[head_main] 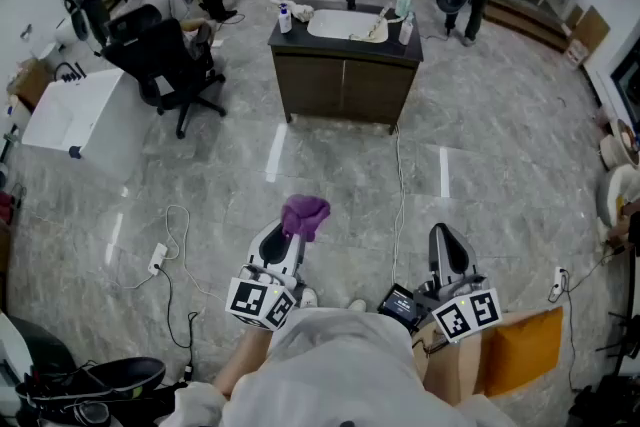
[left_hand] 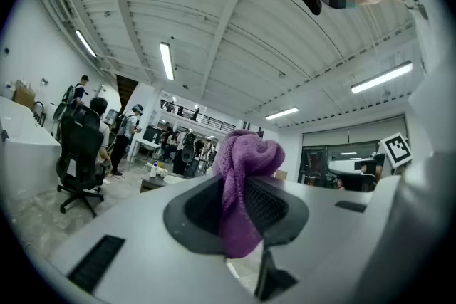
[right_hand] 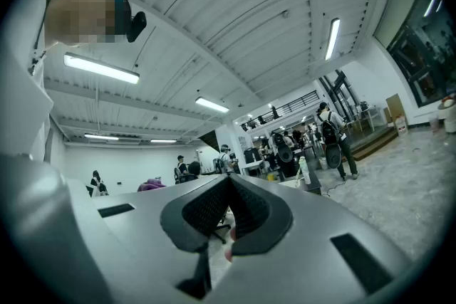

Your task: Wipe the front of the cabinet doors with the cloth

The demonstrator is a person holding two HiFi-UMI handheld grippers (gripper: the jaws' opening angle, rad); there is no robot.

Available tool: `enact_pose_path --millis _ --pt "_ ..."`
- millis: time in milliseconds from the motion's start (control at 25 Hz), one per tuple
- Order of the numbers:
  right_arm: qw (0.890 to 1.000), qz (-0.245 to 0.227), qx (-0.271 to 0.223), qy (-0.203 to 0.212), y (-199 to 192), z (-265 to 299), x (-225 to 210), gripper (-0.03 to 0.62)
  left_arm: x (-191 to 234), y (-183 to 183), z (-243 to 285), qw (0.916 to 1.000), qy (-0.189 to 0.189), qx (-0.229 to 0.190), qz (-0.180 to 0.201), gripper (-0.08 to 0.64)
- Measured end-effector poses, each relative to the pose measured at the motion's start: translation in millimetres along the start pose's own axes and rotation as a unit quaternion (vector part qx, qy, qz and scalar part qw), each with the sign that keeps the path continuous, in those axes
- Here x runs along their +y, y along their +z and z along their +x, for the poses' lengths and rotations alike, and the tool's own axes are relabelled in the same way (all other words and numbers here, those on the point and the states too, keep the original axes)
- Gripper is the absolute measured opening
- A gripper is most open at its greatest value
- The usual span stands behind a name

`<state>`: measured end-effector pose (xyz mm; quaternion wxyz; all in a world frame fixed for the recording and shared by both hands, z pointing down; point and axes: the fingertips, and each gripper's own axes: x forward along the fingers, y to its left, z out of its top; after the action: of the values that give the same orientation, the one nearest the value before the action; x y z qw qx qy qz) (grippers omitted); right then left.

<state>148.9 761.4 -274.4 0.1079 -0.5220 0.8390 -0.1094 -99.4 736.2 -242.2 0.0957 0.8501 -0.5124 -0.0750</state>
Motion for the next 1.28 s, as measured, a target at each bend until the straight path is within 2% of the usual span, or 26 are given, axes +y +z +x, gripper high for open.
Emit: enact_pose_path --millis 160,560,760,1040,1280 --pt "1.0 0.001 0.002 -0.002 2.9 -22.6 -16.5 0.028 -14.2 -5.5 -2.4 0.9996 0.027 0.001 0.0 0.074" --pt "1.0 0.005 0.009 -0.011 1.3 -61.4 -55.0 0.026 -67.9 -21.2 3.7 0.9995 0.027 0.017 0.004 0.073" --pt "1.0 -0.012 0.013 -0.018 1.3 -71.6 -63.9 0.028 -82.3 -25.6 7.8 0.9994 0.019 0.026 0.014 0.074" --pt "0.999 -0.029 0.021 -0.032 1.3 -90.3 -86.0 0.028 -101.8 -32.9 19.9 0.9996 0.016 0.022 0.01 0.074" --pt "0.999 -0.024 0.024 -0.025 -1.4 -85.5 -88.9 0.028 -98.0 -43.6 26.5 0.9991 0.021 0.036 0.006 0.074"
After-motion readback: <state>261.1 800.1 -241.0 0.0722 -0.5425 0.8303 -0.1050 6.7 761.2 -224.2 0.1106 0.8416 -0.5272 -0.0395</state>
